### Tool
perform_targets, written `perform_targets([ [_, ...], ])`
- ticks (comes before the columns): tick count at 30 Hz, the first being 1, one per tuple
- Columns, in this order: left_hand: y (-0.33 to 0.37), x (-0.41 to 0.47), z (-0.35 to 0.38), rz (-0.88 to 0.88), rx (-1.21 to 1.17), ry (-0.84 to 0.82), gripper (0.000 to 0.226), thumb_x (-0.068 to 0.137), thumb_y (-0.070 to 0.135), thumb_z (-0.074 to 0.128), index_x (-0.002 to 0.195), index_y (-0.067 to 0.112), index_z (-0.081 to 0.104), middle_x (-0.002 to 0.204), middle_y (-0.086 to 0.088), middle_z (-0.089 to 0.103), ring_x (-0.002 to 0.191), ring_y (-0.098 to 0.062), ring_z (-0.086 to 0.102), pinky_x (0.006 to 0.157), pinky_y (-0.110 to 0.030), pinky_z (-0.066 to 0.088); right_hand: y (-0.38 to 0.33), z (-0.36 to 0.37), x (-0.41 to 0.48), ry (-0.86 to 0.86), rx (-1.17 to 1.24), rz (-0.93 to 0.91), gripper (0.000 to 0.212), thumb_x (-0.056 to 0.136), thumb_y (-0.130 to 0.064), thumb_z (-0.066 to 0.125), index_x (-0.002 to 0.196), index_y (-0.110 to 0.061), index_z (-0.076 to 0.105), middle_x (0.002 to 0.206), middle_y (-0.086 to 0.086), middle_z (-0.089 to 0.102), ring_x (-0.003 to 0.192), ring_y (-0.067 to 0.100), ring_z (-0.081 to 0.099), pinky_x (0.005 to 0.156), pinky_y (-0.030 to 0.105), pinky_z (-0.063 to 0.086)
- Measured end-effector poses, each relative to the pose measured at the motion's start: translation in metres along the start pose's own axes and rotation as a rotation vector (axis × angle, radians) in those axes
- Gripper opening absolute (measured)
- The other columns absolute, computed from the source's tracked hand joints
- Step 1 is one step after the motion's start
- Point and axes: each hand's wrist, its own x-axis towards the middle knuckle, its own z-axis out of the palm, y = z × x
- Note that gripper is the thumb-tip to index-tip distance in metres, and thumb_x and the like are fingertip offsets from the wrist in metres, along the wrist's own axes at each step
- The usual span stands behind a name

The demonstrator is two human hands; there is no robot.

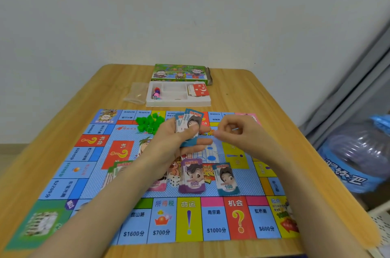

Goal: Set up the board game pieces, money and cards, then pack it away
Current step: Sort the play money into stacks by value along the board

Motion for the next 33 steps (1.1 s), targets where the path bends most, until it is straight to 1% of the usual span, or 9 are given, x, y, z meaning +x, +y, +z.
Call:
perform_targets([
  [3, 0.001, 0.000, 0.001, -0.053, -0.006, -0.026, 0.017, 0.089, 0.009, 0.059, 0.106, 0.010, 0.060, 0.089, -0.004, 0.075, 0.073, -0.019, 0.073, 0.053, -0.019, 0.056, -0.003, 0.004, 0.002, 0.148, 0.222, 0.002, 0.012, 0.091, -0.017, 0.059, 0.080, -0.010, 0.057, 0.052, -0.014, 0.046, 0.042, 0.001, 0.037, 0.043, 0.011, 0.030],
  [7, 0.001, -0.001, 0.003, -0.088, 0.020, -0.066, 0.013, 0.086, 0.007, 0.062, 0.098, 0.012, 0.064, 0.081, -0.005, 0.075, 0.066, -0.016, 0.072, 0.047, -0.017, 0.053, -0.001, 0.014, 0.003, 0.143, 0.301, 0.008, 0.007, 0.090, -0.015, 0.060, 0.084, -0.017, 0.056, 0.070, -0.007, 0.055, 0.043, 0.010, 0.034, 0.039, 0.016, 0.028],
  [9, 0.001, -0.002, 0.004, -0.095, 0.031, -0.088, 0.014, 0.085, 0.006, 0.062, 0.098, 0.011, 0.064, 0.079, -0.005, 0.075, 0.064, -0.016, 0.072, 0.045, -0.016, 0.051, 0.000, 0.019, 0.003, 0.128, 0.294, -0.001, 0.011, 0.090, -0.012, 0.060, 0.081, -0.015, 0.054, 0.075, 0.001, 0.056, 0.039, 0.008, 0.035, 0.038, 0.016, 0.028],
  [12, 0.002, -0.003, 0.005, -0.102, 0.042, -0.119, 0.017, 0.082, 0.014, 0.063, 0.098, 0.010, 0.064, 0.080, -0.006, 0.074, 0.063, -0.016, 0.071, 0.045, -0.015, 0.052, 0.000, 0.021, 0.002, 0.145, 0.294, -0.004, 0.017, 0.089, -0.006, 0.061, 0.075, -0.013, 0.052, 0.070, 0.008, 0.055, 0.037, 0.006, 0.039, 0.038, 0.015, 0.031],
  [16, 0.004, -0.005, 0.006, -0.114, -0.010, -0.146, 0.029, 0.090, 0.031, 0.052, 0.106, 0.008, 0.061, 0.089, -0.012, 0.074, 0.068, -0.022, 0.072, 0.050, -0.020, 0.056, -0.001, 0.019, 0.002, 0.168, 0.338, 0.008, 0.014, 0.089, 0.000, 0.058, 0.080, -0.011, 0.058, 0.056, -0.003, 0.054, 0.036, 0.004, 0.040, 0.036, 0.013, 0.030],
  [19, 0.004, -0.004, 0.005, -0.124, -0.043, -0.137, 0.027, 0.098, 0.027, 0.045, 0.110, 0.007, 0.059, 0.092, -0.015, 0.074, 0.071, -0.026, 0.072, 0.052, -0.023, 0.057, 0.000, 0.019, 0.003, 0.176, 0.345, 0.021, 0.018, 0.091, 0.000, 0.055, 0.083, -0.015, 0.063, 0.047, -0.009, 0.050, 0.035, 0.004, 0.035, 0.036, 0.014, 0.028],
  [26, 0.005, -0.003, 0.006, -0.071, -0.045, -0.070, 0.016, 0.099, 0.015, 0.045, 0.102, 0.009, 0.060, 0.085, -0.011, 0.074, 0.067, -0.025, 0.072, 0.053, -0.024, 0.058, 0.001, 0.017, 0.004, 0.202, 0.324, 0.028, 0.019, 0.094, -0.003, 0.050, 0.095, -0.016, 0.064, 0.048, -0.010, 0.053, 0.039, 0.003, 0.037, 0.038, 0.014, 0.030],
  [30, 0.004, 0.000, 0.003, -0.047, -0.085, 0.035, 0.017, 0.099, 0.014, 0.045, 0.099, 0.005, 0.059, 0.078, -0.009, 0.074, 0.065, -0.023, 0.072, 0.050, -0.023, 0.056, 0.004, 0.002, 0.003, 0.183, 0.331, 0.076, 0.011, 0.093, -0.007, 0.053, 0.086, -0.014, 0.058, 0.050, -0.007, 0.057, 0.040, 0.007, 0.042, 0.038, 0.017, 0.031],
  [33, 0.004, 0.001, 0.001, -0.039, -0.108, 0.066, 0.018, 0.100, 0.014, 0.044, 0.104, 0.003, 0.058, 0.079, -0.009, 0.074, 0.066, -0.022, 0.072, 0.050, -0.023, 0.056, 0.007, -0.011, 0.001, 0.103, 0.325, 0.139, 0.010, 0.089, -0.012, 0.059, 0.080, -0.014, 0.063, 0.054, -0.004, 0.059, 0.044, 0.007, 0.044, 0.041, 0.017, 0.032],
])
